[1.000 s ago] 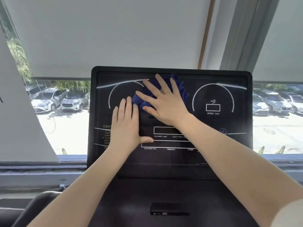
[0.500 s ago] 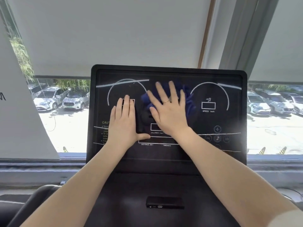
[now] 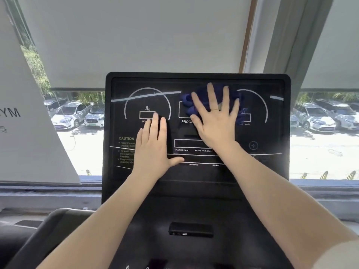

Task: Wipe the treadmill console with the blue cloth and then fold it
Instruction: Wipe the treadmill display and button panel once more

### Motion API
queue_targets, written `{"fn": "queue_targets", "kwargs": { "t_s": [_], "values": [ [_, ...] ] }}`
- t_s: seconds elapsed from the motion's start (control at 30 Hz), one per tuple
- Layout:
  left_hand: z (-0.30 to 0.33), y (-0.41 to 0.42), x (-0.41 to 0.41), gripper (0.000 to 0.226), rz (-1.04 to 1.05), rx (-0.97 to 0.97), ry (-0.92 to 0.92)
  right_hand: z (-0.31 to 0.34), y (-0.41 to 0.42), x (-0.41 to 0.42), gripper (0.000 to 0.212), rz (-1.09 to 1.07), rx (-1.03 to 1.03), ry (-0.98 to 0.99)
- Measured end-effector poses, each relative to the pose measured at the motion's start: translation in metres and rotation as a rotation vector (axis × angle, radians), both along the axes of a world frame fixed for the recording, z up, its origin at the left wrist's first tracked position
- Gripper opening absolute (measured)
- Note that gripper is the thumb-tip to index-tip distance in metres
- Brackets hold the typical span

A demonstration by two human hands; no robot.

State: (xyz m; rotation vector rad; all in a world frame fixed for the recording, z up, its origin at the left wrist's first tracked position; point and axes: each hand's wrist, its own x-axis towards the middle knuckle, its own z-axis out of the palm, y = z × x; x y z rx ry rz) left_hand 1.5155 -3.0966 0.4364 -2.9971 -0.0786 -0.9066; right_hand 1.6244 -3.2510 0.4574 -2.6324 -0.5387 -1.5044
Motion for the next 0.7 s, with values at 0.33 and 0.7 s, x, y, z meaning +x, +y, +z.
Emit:
{"fn": "queue_targets", "kwargs": {
  "t_s": [0.33,0.7],
  "values": [
    [-0.032,-0.033,-0.002,0.124,0.145,-0.052,0.069,0.025,-0.068,0.026,0.049,0.024,-0.030,0.000],
    [-0.031,-0.060,0.009,0.134,0.176,-0.216,0.080,-0.022,-0.076,0.005,0.044,0.165,-0.330,-0.127]
  ]
}}
